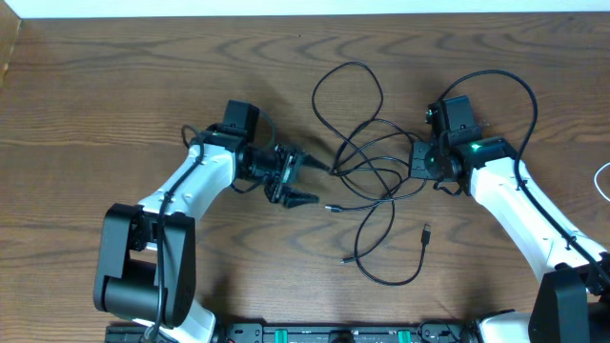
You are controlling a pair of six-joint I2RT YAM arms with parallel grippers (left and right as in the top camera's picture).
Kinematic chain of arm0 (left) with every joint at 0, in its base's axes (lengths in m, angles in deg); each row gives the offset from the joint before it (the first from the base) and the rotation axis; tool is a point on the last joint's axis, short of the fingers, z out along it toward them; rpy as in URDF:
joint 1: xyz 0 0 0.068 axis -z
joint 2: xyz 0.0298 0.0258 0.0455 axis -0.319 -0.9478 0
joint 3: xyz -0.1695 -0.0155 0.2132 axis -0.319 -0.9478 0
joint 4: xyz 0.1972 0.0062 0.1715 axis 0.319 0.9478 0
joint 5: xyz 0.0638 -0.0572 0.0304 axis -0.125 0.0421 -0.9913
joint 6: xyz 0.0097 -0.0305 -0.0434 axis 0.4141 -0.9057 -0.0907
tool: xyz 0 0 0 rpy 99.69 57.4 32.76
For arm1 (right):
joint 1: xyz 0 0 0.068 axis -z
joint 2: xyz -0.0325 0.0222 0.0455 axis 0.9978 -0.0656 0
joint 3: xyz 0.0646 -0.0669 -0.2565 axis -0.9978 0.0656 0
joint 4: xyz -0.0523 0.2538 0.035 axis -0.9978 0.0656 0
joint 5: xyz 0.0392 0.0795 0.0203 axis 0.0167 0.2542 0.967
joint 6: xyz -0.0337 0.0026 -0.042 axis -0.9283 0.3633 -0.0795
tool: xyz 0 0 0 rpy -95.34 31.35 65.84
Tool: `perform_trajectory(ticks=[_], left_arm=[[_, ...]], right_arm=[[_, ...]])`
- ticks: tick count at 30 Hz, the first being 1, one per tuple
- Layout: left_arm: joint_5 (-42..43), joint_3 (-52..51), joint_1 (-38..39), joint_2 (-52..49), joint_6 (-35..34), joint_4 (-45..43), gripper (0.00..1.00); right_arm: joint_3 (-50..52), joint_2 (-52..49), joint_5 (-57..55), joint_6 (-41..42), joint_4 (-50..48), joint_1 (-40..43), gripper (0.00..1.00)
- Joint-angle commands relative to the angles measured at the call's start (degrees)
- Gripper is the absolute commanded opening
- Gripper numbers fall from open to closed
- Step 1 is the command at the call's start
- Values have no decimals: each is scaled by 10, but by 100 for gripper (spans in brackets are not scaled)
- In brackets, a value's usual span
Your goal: Untangle cables
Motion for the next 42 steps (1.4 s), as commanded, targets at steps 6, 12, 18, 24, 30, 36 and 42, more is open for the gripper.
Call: perform_trajectory(ticks=[6, 12, 18, 24, 30, 36, 42], left_arm=[[-102, 3, 64, 1, -292, -108, 98], [-143, 3, 112, 1, -379, -195, 85], [-167, 3, 137, 1, -413, -195, 60], [-196, 3, 136, 1, -413, -195, 30], [-279, 3, 132, 1, -394, -195, 8], [-226, 5, 58, 17, -188, -291, 7], [-123, 5, -96, 109, -82, -327, 8]], right_arm=[[4, -2, -18, 17, 0, 2, 2], [4, -2, -18, 17, 1, 1, 2], [4, -2, -18, 17, 6, 1, 2], [4, -2, -18, 17, 9, 1, 2], [4, -2, -20, 17, 20, 1, 2], [4, -2, -27, 17, 24, 2, 1], [4, -2, -96, 17, 27, 2, 2]])
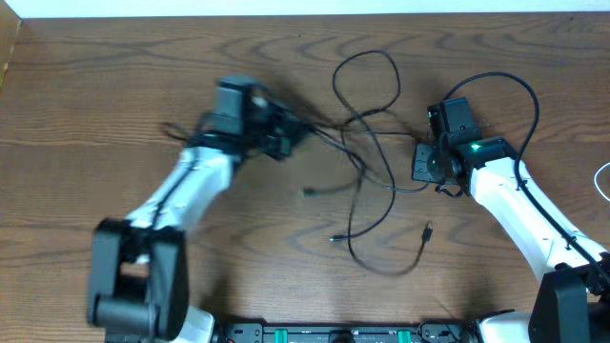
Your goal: Untangle cables
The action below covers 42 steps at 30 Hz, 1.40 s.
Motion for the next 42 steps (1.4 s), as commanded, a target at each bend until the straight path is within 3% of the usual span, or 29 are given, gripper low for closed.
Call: perform_trajectory(ticks=[1, 7, 12, 19, 24, 28, 29, 34, 38, 42], left_arm=[[73, 6, -114, 99, 120, -5, 7], [89, 6, -261, 205, 199, 11, 7], [88, 6, -360, 253, 317, 108, 8], [-4, 6, -425, 252, 449, 267, 7], [-31, 6, -425, 252, 541, 285, 7], [-235, 6, -425, 252, 537, 327, 8], [-254, 6, -425, 252, 534, 332, 8], [-454, 6, -425, 252, 405, 396, 8], [-484, 6, -425, 250, 368, 410, 8], [-411, 6, -424, 239, 376, 416, 8]], right_arm=[[3, -2, -93, 5, 7, 4, 2], [3, -2, -198, 43, 28, 68, 2], [-5, -2, -195, 43, 29, 173, 1], [-54, -2, -66, 43, 35, 301, 2], [-83, -2, 1, 15, -10, 330, 2], [-118, -2, -29, -9, -23, 336, 2], [-124, -2, -38, -9, -24, 337, 1], [-179, -2, -60, -8, -41, 369, 2], [-205, -2, -54, -9, -55, 396, 1], [-208, -2, 23, -17, -69, 399, 1]])
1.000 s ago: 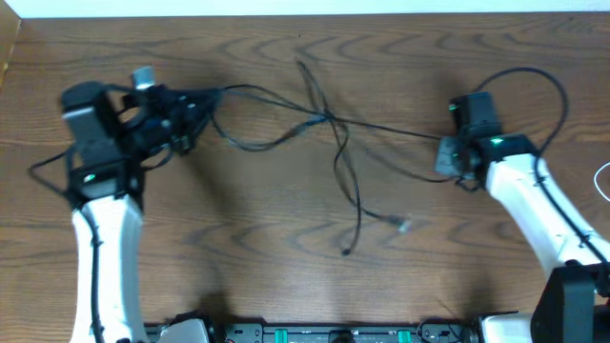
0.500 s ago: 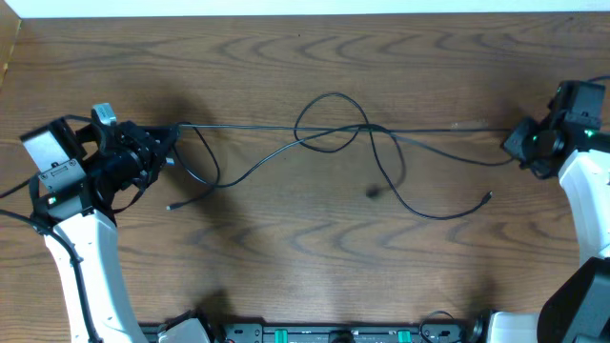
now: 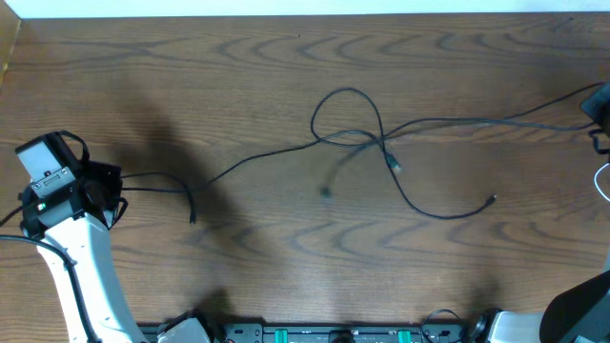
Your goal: Untangle cables
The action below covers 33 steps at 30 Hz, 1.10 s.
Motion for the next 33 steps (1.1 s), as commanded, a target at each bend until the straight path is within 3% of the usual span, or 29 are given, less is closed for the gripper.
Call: perform_trajectory(ticks=[1, 4, 7, 10, 14, 17, 18, 21, 26, 30, 32, 33], left_arm=[[36, 10, 0, -12, -1, 4, 8], [26, 10, 1, -20, 45, 10, 8], [-107, 10, -5, -21, -39, 55, 8], [-176, 10, -17, -21, -113, 88, 8], [-160, 10, -28, -21, -204, 108, 8], [-61, 10, -28, -21, -216, 93, 8], [-5, 10, -26, -21, -178, 69, 7], [220, 10, 11, -22, 47, -46, 8], [234, 9, 101, -26, 151, -35, 8], [236, 9, 174, -28, 200, -68, 8], [237, 9, 215, -28, 215, -92, 8], [258, 9, 242, -28, 240, -106, 8]], right_arm=[[-11, -2, 57, -12, -22, -1, 1], [-12, -2, 10, -17, -71, -2, 1], [-19, -2, -116, -19, -97, -1, 1], [-38, -2, -193, -34, -111, 8, 1], [-55, -2, -190, -67, -125, 9, 1], [-55, -3, -111, -66, -116, 8, 1], [-55, -5, -61, -66, -114, 8, 1], [-55, -12, 89, -64, -91, 4, 1], [-53, -31, 143, 11, -9, -15, 1], [-47, -69, 188, 7, 50, -48, 6], [-43, -101, 192, -23, 86, -74, 17], [-43, -130, 193, -40, 107, -93, 29]])
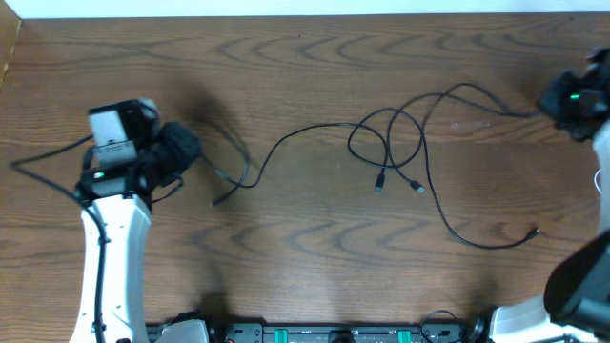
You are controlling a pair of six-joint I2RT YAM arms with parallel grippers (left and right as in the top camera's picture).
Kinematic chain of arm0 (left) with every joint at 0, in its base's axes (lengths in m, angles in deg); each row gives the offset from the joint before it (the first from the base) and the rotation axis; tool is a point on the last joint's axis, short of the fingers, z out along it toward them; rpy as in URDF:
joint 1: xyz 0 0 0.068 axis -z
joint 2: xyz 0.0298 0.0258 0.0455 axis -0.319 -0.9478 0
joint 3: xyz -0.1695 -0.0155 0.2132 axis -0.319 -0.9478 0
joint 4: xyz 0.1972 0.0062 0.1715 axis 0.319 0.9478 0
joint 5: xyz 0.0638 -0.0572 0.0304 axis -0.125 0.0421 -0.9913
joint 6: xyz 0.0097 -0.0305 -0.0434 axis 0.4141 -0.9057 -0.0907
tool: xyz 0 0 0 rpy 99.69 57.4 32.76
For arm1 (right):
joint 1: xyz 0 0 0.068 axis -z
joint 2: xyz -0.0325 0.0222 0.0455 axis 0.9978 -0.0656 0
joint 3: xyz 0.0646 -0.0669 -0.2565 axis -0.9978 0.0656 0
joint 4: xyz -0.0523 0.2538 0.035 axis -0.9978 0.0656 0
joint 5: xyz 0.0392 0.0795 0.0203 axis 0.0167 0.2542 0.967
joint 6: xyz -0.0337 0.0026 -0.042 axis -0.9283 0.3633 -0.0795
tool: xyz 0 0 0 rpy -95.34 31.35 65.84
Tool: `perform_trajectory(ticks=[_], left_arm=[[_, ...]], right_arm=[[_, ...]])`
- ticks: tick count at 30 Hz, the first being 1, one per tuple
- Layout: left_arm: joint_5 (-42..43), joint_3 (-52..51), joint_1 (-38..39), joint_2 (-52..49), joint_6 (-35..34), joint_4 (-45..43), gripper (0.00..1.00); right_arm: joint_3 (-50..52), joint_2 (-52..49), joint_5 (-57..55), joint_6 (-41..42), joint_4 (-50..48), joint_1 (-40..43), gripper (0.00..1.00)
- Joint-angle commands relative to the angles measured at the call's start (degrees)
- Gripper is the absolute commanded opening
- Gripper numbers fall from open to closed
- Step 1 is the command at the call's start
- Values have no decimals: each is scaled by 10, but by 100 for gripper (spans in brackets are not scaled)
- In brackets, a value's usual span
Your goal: Untangle cables
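Thin black cables (pixel 315 128) lie slack across the middle of the wooden table (pixel 305 276), crossing in loose loops (pixel 386 143). Plug ends rest at the centre (pixel 378 188), just to its right (pixel 419 191), at the lower right (pixel 536 231) and at the left (pixel 214 202). My left gripper (pixel 181 152) is at the left, blurred, with a cable strand curling away from its tip; it looks shut on that strand. At the far right edge, my right gripper (pixel 562 100) has a strand running into it and seems shut on it.
A white cable (pixel 600 181) shows at the right edge. The left arm's own thin wire (pixel 43 157) trails toward the left edge. A white wall strip runs along the table's far edge.
Both arms have come inward from the table's side edges. The cables, stretched nearly straight between them before, now lie slack, with the loops wider and the plug ends shifted right and lower.
At first the cables lay in a dense tangle at the centre, with both grippers at its sides. Then the left gripper was up-left with strands drawn out. Later both arms were far apart with the cables taut and one small knot; now they are closer and the cables slack.
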Motion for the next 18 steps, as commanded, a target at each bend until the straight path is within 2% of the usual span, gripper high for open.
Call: perform_trajectory(ticks=[1, 3, 4, 5, 6, 7, 10, 12, 14, 16, 17, 18], left_arm=[[68, 7, 59, -3, 98, -27, 8], [135, 7, 71, -3, 140, -38, 8], [190, 7, 74, -3, 185, -43, 7], [227, 7, 74, -3, 220, -44, 8], [286, 7, 73, -3, 279, -42, 8], [323, 7, 73, -3, 316, -38, 8], [386, 7, 73, -3, 381, -27, 8], [327, 7, 73, -3, 375, -27, 7], [220, 7, 73, -3, 313, -25, 7], [155, 7, 73, -3, 267, -22, 7], [129, 7, 73, -3, 247, -21, 8], [116, 7, 73, -3, 238, -19, 8]], right_arm=[[3, -61, 42, -38, 36, -45, 35], [3, -83, 83, -84, 46, -60, 54], [3, -91, 113, -116, 50, -65, 70], [3, -98, 165, -173, 58, -71, 83], [3, -102, 234, -248, 73, -77, 91], [3, -102, 308, -327, 97, -81, 95], [3, -102, 412, -448, 150, -86, 99], [3, -103, 379, -440, 149, -90, 99], [5, -109, 296, -366, 130, -103, 99], [11, -113, 174, -244, 103, -117, 99], [14, -114, 79, -164, 94, -125, 99], [16, -114, -65, -50, 100, -137, 99]])
